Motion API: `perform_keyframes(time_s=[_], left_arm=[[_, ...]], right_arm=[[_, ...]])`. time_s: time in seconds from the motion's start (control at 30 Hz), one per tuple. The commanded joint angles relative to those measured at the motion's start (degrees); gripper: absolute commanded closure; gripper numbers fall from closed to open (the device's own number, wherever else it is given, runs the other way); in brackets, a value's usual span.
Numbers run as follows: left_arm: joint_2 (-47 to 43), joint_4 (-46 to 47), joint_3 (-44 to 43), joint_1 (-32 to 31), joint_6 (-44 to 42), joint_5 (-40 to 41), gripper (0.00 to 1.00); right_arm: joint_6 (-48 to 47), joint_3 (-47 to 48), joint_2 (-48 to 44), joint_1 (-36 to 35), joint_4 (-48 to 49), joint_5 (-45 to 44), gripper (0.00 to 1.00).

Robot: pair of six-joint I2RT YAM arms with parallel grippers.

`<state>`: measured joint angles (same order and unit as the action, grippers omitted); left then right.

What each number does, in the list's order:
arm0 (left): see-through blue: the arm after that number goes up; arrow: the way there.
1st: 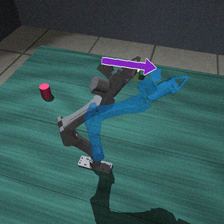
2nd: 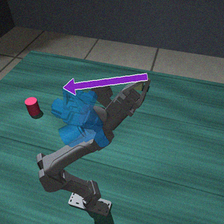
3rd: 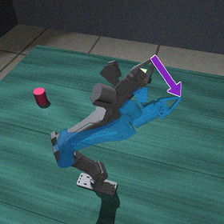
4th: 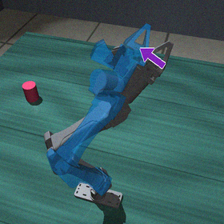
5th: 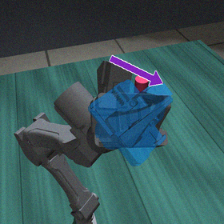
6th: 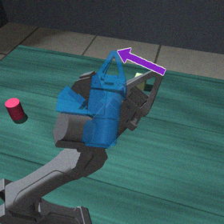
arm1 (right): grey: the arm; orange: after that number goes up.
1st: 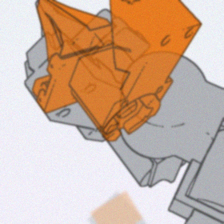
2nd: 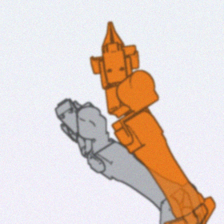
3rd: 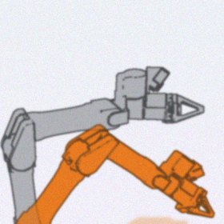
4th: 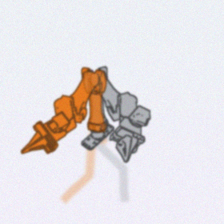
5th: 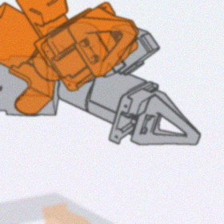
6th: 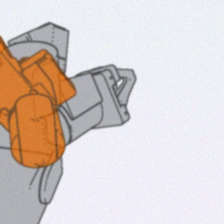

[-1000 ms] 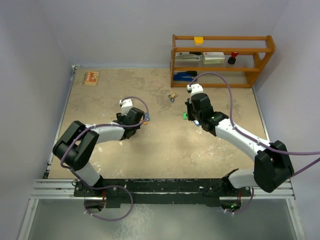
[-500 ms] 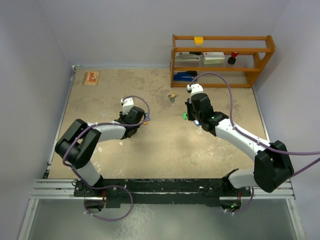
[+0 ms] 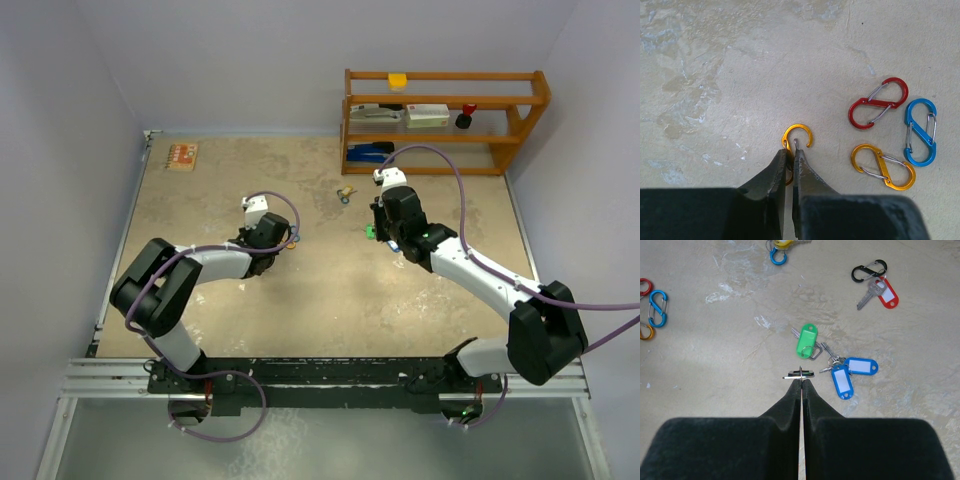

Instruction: Put the keys on the keyring

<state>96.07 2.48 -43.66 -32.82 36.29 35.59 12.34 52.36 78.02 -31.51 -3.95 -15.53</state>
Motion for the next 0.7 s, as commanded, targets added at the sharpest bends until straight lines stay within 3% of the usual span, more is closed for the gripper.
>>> perform_keyframes(time_s=[0.0, 0.23, 0.5, 0.67], left_arm=[[0.41, -1.93, 0.05, -0.16, -0.53, -1.67, 1.0], [-4.41, -2.02, -0.03, -0.21, -1.42, -3.45, 1.0], [-10.57, 0.84, -2.45, -0.51, -4.58, -20.22, 1.0], [-9.97, 1.12, -5.93, -1.96, -4.16, -25.36, 1.0]], right_arm=[[-0.72, -0.06, -0.94, -0.38, 1.66, -0.51, 1.0], [-1.22, -0.06, -0.87, -0.52, 2.04, 1.3, 1.0], [-3.29, 0.73, 0.41, -3.53, 3.07, 3.06, 1.0], [-5.08, 1.76, 1.84, -5.51, 3.3, 4.13, 1.0]])
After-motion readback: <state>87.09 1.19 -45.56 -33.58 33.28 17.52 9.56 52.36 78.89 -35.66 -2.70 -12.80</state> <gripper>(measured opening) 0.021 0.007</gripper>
